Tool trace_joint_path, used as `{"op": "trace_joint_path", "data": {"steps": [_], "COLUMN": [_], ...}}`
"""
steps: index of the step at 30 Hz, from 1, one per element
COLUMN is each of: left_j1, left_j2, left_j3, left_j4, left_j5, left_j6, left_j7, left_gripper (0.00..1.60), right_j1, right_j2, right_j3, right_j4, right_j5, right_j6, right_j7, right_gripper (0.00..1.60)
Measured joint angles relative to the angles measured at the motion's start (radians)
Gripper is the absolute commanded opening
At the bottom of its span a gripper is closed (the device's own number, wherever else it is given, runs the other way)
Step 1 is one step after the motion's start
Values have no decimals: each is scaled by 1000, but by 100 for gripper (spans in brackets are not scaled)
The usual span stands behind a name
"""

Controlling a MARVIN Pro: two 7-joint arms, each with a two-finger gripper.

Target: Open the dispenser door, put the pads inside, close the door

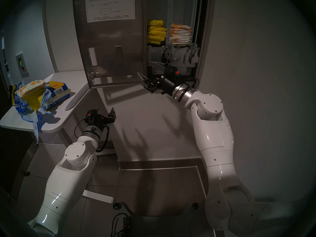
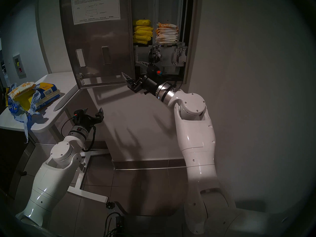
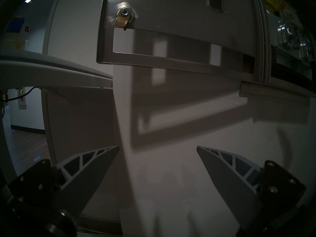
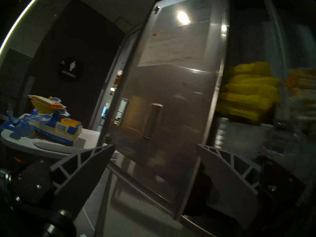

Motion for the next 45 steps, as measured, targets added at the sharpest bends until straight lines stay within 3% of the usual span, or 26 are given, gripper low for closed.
{"op": "trace_joint_path", "data": {"steps": [8, 21, 33, 45], "left_j1": [0, 0, 0, 0], "left_j2": [0, 0, 0, 0], "left_j3": [0, 0, 0, 0], "left_j4": [0, 0, 0, 0], "left_j5": [0, 0, 0, 0], "left_j6": [0, 0, 0, 0], "left_j7": [0, 0, 0, 0], "left_gripper": [160, 160, 160, 160], "right_j1": [-42, -71, -132, -217], "right_j2": [5, -13, 0, 40], "right_j3": [95, 198, 267, 325], "right_j4": [-25, -47, -152, -274], "right_j5": [-68, -138, -145, -139], "right_j6": [36, 83, 156, 223], "right_j7": [-133, -296, -298, -219], "right_gripper": [160, 160, 160, 160]}}
